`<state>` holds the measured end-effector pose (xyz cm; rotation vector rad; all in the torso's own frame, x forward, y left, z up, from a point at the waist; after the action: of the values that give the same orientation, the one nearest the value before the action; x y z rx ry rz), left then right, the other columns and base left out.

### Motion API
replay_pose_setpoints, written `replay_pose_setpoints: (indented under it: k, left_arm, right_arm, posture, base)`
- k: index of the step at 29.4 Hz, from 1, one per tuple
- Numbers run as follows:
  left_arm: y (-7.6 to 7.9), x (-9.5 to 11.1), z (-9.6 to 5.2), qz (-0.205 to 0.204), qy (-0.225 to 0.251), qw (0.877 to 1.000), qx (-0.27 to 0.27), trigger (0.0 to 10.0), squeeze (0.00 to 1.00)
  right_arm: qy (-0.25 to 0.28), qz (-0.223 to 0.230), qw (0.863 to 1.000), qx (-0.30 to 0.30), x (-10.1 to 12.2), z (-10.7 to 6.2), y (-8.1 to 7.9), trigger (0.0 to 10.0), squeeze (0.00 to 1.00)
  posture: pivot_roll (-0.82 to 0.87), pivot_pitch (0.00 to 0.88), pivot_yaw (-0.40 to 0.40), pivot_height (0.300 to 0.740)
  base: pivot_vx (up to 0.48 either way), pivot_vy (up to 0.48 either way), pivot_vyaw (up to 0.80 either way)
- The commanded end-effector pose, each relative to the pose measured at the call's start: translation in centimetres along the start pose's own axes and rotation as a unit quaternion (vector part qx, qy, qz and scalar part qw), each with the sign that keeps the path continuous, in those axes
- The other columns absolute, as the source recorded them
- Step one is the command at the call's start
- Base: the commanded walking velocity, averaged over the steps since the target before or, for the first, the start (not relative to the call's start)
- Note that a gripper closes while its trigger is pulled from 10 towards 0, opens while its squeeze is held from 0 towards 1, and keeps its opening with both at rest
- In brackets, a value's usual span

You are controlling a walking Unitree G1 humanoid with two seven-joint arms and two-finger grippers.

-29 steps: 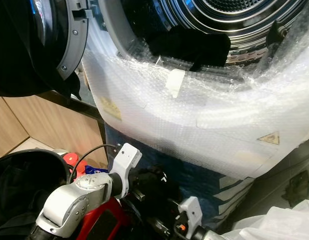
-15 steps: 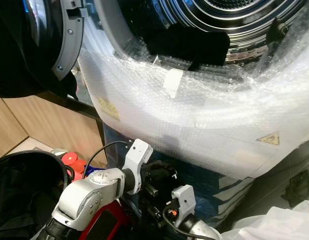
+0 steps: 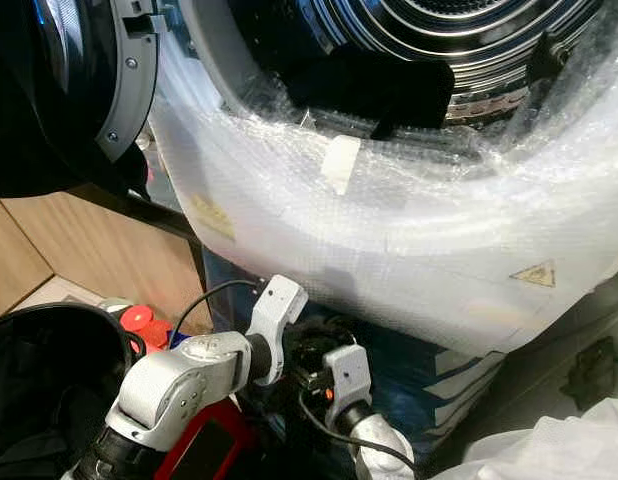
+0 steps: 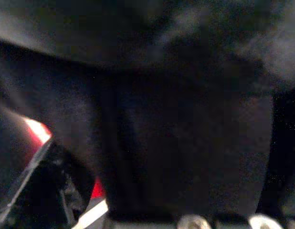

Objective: Clothes washing

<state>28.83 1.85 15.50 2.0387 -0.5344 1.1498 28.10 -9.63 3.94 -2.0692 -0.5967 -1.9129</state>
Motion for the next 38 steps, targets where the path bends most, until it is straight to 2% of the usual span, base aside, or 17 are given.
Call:
replay_pose_setpoints:
  k: [1,2,4,7,8,9,10,11,25,38]
  left_arm:
    - [1.3,0.4,0.1,0.004,-0.001,0.999,-0.031,0.0,0.0]
    - [1.4,0.5,0.0,0.003,-0.001,0.999,-0.032,0.0,0.0]
    - [1.5,0.7,0.0,0.003,0.0,0.999,-0.034,0.0,0.0]
    - [1.6,0.8,-0.1,0.004,0.0,0.999,-0.036,0.0,0.0]
    - [1.7,0.9,-0.1,0.004,0.0,0.999,-0.038,0.0,0.0]
    - [1.7,0.9,-0.1,0.004,0.0,0.999,-0.038,0.0,0.0]
    - [1.8,1.0,-0.1,0.005,0.0,0.999,-0.04,0.0,0.0]
    - [1.9,1.0,-0.1,0.005,-0.001,0.999,-0.043,0.0,0.0]
    - [1.9,0.8,-0.2,-0.001,-0.003,0.999,-0.04,0.0,0.0]
    - [2.0,0.7,-0.4,0.0,-0.001,0.999,-0.041,0.0,0.0]
  right_arm:
    - [-0.005,-0.001,1.0,-0.028,-0.2,-0.1,0.7,10.0,0.0]
    - [-0.004,-0.001,0.998,-0.06,-0.3,-0.1,1.4,10.0,0.0]
    - [-0.003,0.01,0.997,-0.082,-0.5,-0.2,1.7,10.0,0.0]
    - [-0.001,0.023,0.996,-0.085,-0.6,-0.2,1.7,10.0,0.0]
    - [0.0,0.024,0.997,-0.078,-0.7,-0.3,1.5,9.3,0.0]
    - [0.0,0.024,0.997,-0.078,-0.7,-0.3,1.5,9.3,0.0]
    - [-0.001,0.025,0.997,-0.075,-0.9,-0.4,1.3,3.6,0.0]
    - [-0.006,0.025,0.997,-0.069,-1.3,-0.6,1.2,0.0,0.0]
    - [0.003,0.028,0.999,-0.045,-1.5,-0.6,0.3,0.0,0.0]
    - [0.007,0.035,0.999,-0.039,-1.6,-0.8,0.3,0.0,0.0]
  posture:
    - [0.03,0.111,0.018,0.74]
    - [0.02,0.111,0.023,0.74]
    - [0.02,0.109,0.026,0.74]
    - [0.02,0.109,0.026,0.74]
    - [0.02,0.106,0.027,0.74]
    - [0.02,0.106,0.027,0.74]
    - [0.02,0.107,0.027,0.74]
    - [0.02,0.105,0.028,0.74]
    - [0.03,0.087,0.024,0.74]
    - [0.03,0.07,0.015,0.74]
  base:
    - [0.0,0.0,0.0]
    - [0.0,0.0,0.0]
    - [0.0,0.0,0.0]
    - [0.0,0.0,0.0]
    - [0.0,0.0,0.0]
    - [0.0,0.0,0.0]
    - [0.0,0.0,0.0]
    - [0.0,0.0,0.0]
    - [0.0,0.0,0.0]
    - [0.0,0.0,0.0]
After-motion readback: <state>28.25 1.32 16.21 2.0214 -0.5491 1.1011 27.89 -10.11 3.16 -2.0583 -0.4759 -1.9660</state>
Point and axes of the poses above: a point about 5 cm out from each wrist's last joint towards the gripper, its own z axis pointing out of the wrist towards the gripper, its own x axis along the axis of the wrist's last joint, y = z × x, the point moved 1 cm from there along z, pointing out of the wrist towards the gripper, and after that the axes turned 9 degrees about -z, right-handed, at the moved point
